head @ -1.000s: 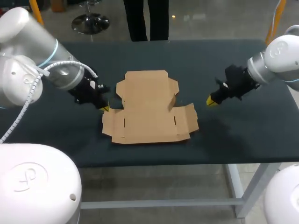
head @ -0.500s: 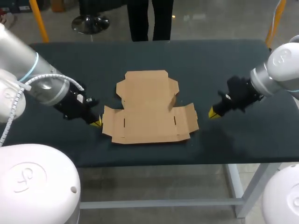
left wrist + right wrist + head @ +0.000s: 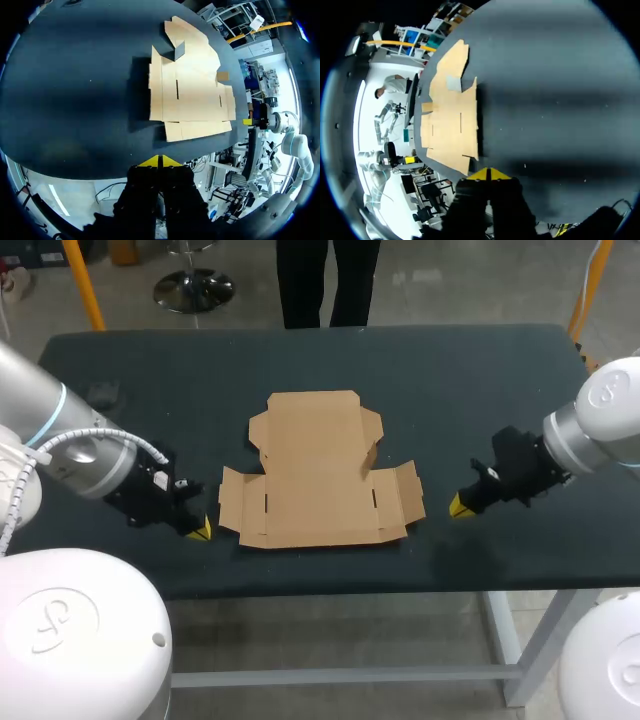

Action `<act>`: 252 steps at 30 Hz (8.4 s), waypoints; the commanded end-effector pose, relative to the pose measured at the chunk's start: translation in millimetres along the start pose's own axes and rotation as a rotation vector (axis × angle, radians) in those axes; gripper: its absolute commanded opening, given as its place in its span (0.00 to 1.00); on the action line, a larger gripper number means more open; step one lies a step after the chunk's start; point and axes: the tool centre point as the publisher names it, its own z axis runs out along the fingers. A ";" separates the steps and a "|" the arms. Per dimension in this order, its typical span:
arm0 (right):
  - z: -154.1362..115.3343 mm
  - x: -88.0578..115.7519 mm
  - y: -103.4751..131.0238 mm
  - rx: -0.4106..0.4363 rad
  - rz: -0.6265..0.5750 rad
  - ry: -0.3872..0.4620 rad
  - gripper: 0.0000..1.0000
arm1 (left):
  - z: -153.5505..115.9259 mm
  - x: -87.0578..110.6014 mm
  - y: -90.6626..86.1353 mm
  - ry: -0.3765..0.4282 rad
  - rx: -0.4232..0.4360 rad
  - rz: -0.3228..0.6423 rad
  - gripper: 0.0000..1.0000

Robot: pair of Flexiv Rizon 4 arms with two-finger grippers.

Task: Assemble the packaging by folding the flat box into shape, placing the metal phone stand inside, and closing the box properly

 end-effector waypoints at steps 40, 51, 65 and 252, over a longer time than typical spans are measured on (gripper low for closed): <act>23.2 1.2 -15.8 -0.059 0.028 0.029 0.00 | 35.5 -0.7 -2.7 0.016 -0.050 -0.062 0.00; 33.8 5.1 -16.9 -0.028 0.025 0.050 0.00 | 48.5 -14.0 -5.3 0.050 -0.067 -0.082 0.00; 54.4 9.8 -15.3 0.010 0.080 0.090 0.00 | 57.0 -24.3 -8.1 0.075 -0.082 -0.085 0.00; 95.2 71.9 -7.8 0.105 0.036 -0.009 0.00 | 81.4 49.7 -23.6 0.004 -0.157 0.042 0.00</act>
